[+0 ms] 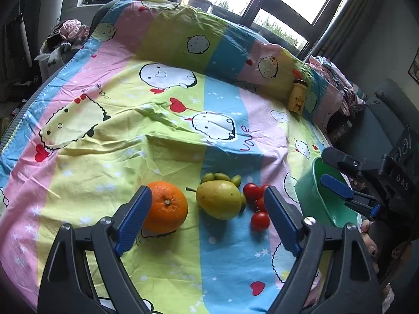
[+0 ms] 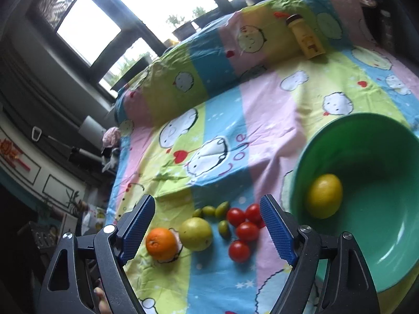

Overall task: Organize fruits
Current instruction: 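Withdraw the right gripper from the bowl back toward the fruits, then close the right gripper around the green-yellow pear, then lift the pear with the right gripper and carry it toward the green bowl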

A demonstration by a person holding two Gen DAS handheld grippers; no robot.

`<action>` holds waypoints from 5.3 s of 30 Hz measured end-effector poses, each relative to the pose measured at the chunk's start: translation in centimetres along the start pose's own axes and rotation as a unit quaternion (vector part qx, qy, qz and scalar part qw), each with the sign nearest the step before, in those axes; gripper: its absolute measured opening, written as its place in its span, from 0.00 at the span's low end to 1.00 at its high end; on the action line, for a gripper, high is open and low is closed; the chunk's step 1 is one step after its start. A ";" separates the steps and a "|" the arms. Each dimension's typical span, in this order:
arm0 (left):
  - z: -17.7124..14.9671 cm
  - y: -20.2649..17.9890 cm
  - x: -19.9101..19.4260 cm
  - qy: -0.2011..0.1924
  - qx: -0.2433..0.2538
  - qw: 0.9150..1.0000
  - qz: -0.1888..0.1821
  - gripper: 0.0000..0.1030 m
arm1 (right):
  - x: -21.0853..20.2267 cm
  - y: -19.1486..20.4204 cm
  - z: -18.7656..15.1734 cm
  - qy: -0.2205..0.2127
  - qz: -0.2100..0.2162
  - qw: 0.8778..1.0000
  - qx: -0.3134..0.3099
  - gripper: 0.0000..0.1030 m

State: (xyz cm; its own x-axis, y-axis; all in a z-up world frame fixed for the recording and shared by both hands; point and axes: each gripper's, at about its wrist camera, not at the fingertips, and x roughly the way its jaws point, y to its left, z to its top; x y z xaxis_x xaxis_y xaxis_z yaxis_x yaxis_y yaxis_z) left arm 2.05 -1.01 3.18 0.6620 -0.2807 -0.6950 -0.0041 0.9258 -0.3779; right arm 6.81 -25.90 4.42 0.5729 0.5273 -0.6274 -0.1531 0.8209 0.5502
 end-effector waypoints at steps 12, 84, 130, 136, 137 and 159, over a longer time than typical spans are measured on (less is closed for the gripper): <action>-1.9 -1.2 4.3 0.092 0.001 0.994 -0.060 0.69 | 9.0 1.8 -1.7 0.135 0.027 0.990 -0.016 0.80; -1.6 -1.1 5.8 0.074 0.004 0.995 -0.066 0.49 | 10.3 3.2 -2.7 0.145 0.009 0.986 -0.085 0.56; -0.3 -6.3 0.3 -0.006 0.070 0.990 -0.124 0.49 | 1.1 4.4 -1.8 0.012 0.011 0.995 -0.095 0.56; 0.1 -7.6 0.2 -0.010 0.087 0.988 -0.130 0.49 | -0.1 3.8 -1.4 -0.006 0.010 0.996 -0.088 0.56; 0.1 -7.8 0.2 -0.009 0.090 0.987 -0.131 0.49 | -0.3 3.7 -1.3 -0.008 0.010 0.996 -0.086 0.56; 0.4 -12.7 1.6 0.005 0.148 0.978 -0.149 0.49 | -3.6 -0.6 0.1 -0.053 0.005 0.998 -0.036 0.56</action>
State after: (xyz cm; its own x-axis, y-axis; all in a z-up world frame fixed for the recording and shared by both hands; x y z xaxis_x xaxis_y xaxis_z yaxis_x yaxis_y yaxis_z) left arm 3.49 -13.13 7.15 0.5932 -0.5497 -0.5882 0.4055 0.8352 -0.3716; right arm 4.94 -28.25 6.41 0.6519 0.5124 -0.5589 -0.2142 0.8316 0.5125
